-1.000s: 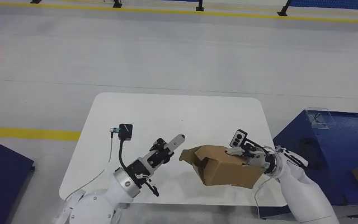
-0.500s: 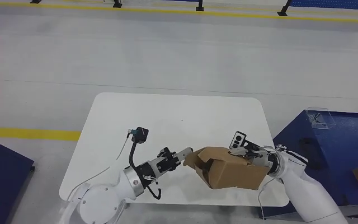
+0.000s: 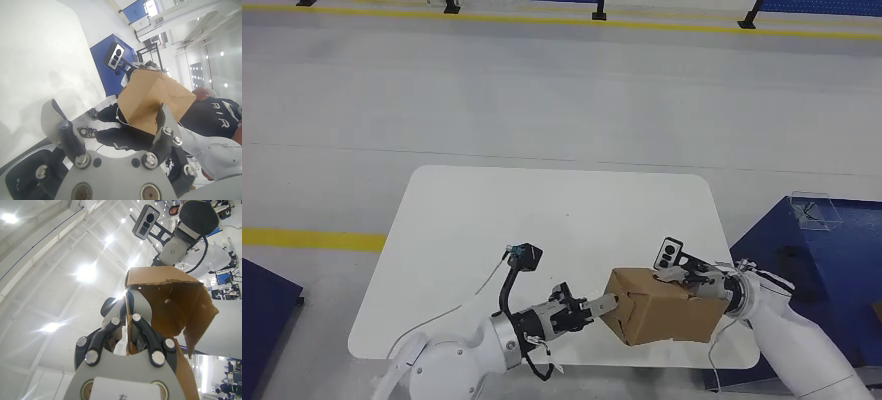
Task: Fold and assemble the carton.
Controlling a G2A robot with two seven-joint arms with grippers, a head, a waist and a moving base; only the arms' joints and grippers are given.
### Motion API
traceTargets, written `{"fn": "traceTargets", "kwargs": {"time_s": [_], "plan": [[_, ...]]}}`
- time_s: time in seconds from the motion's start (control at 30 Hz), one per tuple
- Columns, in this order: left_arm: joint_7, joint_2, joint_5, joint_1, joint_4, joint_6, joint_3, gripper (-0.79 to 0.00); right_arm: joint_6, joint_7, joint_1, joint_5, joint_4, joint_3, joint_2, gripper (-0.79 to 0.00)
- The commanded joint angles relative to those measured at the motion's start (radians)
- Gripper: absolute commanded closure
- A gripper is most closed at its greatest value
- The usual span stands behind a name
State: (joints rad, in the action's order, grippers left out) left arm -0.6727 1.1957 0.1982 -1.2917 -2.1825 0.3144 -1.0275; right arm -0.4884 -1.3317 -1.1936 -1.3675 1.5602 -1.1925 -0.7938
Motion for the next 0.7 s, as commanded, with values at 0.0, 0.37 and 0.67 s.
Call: {"fn": "traceTargets", "kwargs": {"time_s": [0.0,0.37,0.67], "plan": [[0.008,0.004,0.012,0.018,0.014,0.011,0.025,-0.785,0.005,-0.005,0.001,0.001,0.003,0.010,0.006,0.000],[0.026,0.024,0.030,0.091,0.079,0.061,0.112,-0.785,0.016,-0.016,0.016,-0.005,0.013,0.052,0.029,0.000],[0.046,0.018,-0.004,0.060,0.018,0.073,0.041,-0.785,-0.019,0.019,0.059,-0.033,-0.042,0.049,0.035,0.000]]}}
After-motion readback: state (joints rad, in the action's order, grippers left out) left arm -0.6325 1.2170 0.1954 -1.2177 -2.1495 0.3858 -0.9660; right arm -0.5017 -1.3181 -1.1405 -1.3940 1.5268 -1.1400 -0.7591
